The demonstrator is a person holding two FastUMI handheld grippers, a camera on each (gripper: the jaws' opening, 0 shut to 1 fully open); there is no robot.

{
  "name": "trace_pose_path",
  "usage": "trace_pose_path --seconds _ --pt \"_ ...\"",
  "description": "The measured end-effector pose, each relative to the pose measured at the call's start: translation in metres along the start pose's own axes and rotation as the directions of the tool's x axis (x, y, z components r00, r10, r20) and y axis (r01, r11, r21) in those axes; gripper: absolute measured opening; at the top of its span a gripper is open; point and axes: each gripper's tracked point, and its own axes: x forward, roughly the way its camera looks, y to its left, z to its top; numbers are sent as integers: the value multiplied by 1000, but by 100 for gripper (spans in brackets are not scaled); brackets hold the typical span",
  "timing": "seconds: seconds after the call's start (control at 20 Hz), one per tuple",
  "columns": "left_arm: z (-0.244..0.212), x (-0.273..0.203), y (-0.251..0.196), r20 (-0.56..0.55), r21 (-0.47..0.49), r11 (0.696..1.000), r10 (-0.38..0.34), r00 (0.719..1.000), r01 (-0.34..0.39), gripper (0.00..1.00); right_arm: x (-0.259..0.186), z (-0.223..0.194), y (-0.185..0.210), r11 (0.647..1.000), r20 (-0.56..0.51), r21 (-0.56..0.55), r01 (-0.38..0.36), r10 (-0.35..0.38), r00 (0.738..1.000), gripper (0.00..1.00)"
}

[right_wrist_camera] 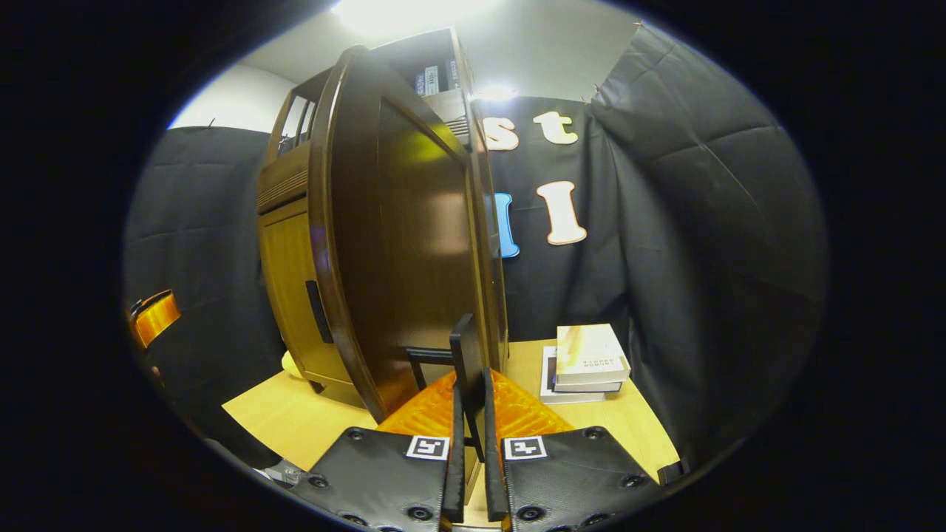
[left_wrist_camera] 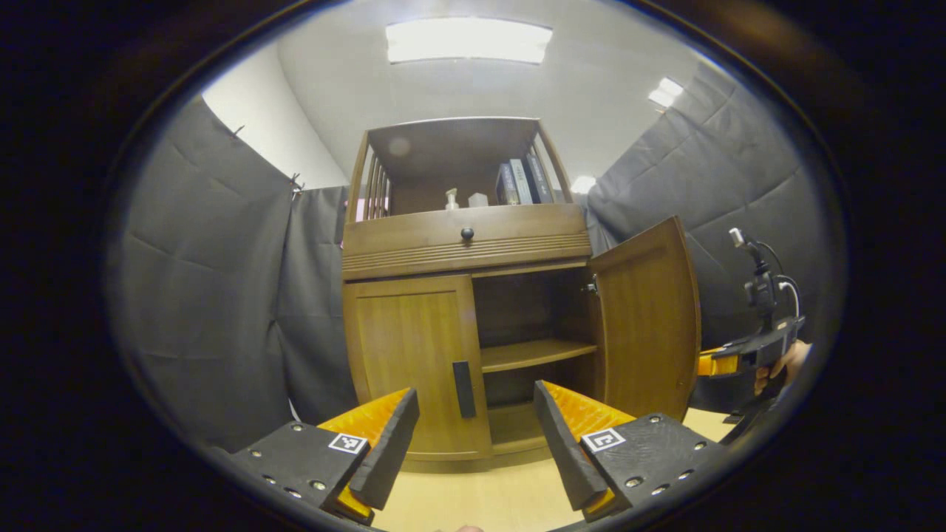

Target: Open the right door of the double-door shoe cabinet with the right hand, and open the left door with the left hand.

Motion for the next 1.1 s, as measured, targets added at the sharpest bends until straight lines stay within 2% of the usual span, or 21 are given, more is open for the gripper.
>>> trace_pose_path --seconds 0.45,0.55,0.65,0.7,0.75,0.8,0.9,0.95,1.1 --pt "0 5 -8 -1 10 1000 2 1000 -2 91 -8 3 -19 1000 11 -4 22 -22 1000 7" --pt "-1 7 -9 -3 8 1000 -4 1000 4 92 -16 6 -19 1000 24 0 25 -25 999 7" --pt "-1 11 -9 -3 6 1000 -15 1000 15 92 -28 11 -20 999 44 -3 38 -38 998 3" --pt "-1 14 -9 -1 8 1000 -22 1000 22 91 -35 13 -21 999 52 -12 47 -47 998 12" --pt "-1 17 -7 3 10 1000 -28 1000 28 91 -42 17 -22 997 62 -22 68 -67 996 12" --pt "-1 20 -7 5 10 999 -34 999 33 91 -49 20 -21 996 72 -32 78 -75 995 21" --pt "-3 30 -5 6 4 999 -48 999 48 92 -66 29 -18 993 97 -48 110 -105 990 17" --pt "-4 35 -4 8 1 999 -55 998 55 91 -73 33 -16 991 106 -50 125 -119 987 19" --pt "-8 56 4 15 -4 998 -63 998 63 91 -100 42 -3 987 137 -51 156 -147 980 65"
